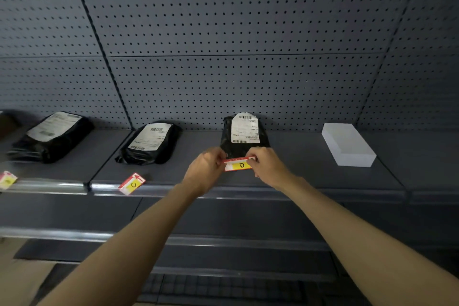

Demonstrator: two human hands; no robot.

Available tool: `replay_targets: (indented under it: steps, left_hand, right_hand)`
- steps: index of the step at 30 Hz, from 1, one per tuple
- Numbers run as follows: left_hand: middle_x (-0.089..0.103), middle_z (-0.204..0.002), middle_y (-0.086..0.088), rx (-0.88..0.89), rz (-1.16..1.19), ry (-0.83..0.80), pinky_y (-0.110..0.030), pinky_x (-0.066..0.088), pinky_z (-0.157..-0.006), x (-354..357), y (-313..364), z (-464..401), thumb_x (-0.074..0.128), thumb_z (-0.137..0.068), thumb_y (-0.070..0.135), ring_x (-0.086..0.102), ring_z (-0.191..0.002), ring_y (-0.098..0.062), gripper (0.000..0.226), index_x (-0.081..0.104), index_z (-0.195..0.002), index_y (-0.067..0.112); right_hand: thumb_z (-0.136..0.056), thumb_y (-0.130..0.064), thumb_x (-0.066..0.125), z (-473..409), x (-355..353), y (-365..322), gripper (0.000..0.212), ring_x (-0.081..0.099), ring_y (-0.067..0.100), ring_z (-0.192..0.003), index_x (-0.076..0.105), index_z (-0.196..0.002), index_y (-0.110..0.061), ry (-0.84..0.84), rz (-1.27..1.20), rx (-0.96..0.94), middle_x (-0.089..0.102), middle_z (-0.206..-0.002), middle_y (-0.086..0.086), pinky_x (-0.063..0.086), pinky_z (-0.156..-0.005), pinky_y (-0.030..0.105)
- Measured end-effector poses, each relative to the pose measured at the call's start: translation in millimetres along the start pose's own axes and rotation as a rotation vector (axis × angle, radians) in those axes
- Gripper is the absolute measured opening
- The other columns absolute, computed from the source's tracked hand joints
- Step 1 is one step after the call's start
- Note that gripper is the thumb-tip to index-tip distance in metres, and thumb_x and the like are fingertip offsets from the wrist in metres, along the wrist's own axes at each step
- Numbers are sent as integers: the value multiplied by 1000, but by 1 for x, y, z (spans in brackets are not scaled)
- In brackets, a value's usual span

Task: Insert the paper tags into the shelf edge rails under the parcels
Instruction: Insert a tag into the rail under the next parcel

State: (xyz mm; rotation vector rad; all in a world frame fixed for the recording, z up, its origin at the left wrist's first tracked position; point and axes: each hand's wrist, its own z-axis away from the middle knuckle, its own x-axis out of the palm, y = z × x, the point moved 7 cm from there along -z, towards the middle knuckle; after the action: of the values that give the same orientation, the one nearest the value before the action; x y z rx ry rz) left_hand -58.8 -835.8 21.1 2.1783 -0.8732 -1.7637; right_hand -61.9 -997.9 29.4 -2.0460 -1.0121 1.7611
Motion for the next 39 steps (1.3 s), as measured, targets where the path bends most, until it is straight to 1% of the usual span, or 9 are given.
replay_targets:
  steps: [2, 5, 8, 12, 18, 26, 29, 35, 39]
  left_hand:
    - [62, -90, -9, 58, -58, 38, -43, 51, -69, 10, 0, 20, 56, -86, 13, 58, -82, -28, 6, 57, -91, 10]
    - [60, -88, -12, 153, -198, 43, -43, 49, -68, 34, -2, 47, 58, -85, 11, 57, -83, -31, 5, 56, -88, 8]
    - [63, -101, -9, 201, -321, -19, -41, 50, -81, 58, -9, 60, 59, -83, 17, 58, -94, -29, 21, 61, -102, 10]
    - [63, -111, -5, 205, -378, -43, -38, 51, -86, 71, -13, 66, 63, -80, 21, 58, -100, -25, 37, 62, -116, 13]
    - [58, -112, -5, 199, -385, 5, -37, 50, -86, 70, -8, 72, 60, -82, 21, 57, -100, -24, 37, 58, -119, 13]
    - [56, -114, -4, 161, -349, 13, -37, 48, -87, 67, -5, 69, 53, -85, 21, 52, -100, -23, 34, 56, -118, 14]
    - [57, -111, -4, 145, -350, 5, -37, 48, -86, 66, -4, 70, 52, -85, 21, 53, -98, -23, 28, 59, -112, 12]
    - [58, -109, -2, 161, -325, -2, -35, 48, -86, 65, -8, 75, 50, -83, 20, 54, -97, -20, 26, 61, -106, 13]
    - [59, -107, -2, 182, -317, 1, -34, 49, -84, 65, -6, 77, 51, -83, 19, 54, -96, -20, 22, 63, -100, 13]
  right_hand:
    - [-94, -5, 51, 12, 5, 6, 16, 54, 9, -63, 67, -97, -3, 5, 12, 2, 61, -83, 2, 48, -62, 33]
    - [-94, -6, 51, 31, 8, 16, 16, 58, 15, -78, 67, -94, -4, 18, 49, 4, 63, -91, 5, 51, -70, 35]
    - [-96, -9, 51, 44, 10, 24, 15, 59, 17, -84, 66, -96, -6, 28, 80, 25, 64, -95, 7, 53, -75, 36]
    - [-97, -11, 51, 50, 10, 25, 15, 57, 13, -82, 65, -97, -7, 40, 106, 24, 61, -96, 5, 47, -69, 26]
    - [-97, -11, 50, 49, 13, 19, 15, 55, 14, -77, 64, -93, -8, 60, 131, -3, 59, -91, 3, 46, -66, 29]
    - [-97, -13, 49, 42, 22, 14, 16, 52, 10, -70, 64, -93, -10, 41, 176, -27, 53, -85, -3, 34, -56, 17]
    - [-98, -13, 48, 41, 26, 12, 18, 52, 12, -67, 63, -90, -9, 17, 204, -33, 53, -85, -1, 34, -54, 20]
    - [-98, -10, 47, 38, 34, 9, 22, 55, 21, -69, 61, -81, -6, -36, 263, -34, 54, -86, 6, 49, -62, 39]
    - [-97, -8, 49, 38, 45, 8, 20, 56, 22, -71, 62, -81, -7, -87, 318, -55, 53, -87, 6, 47, -61, 36]
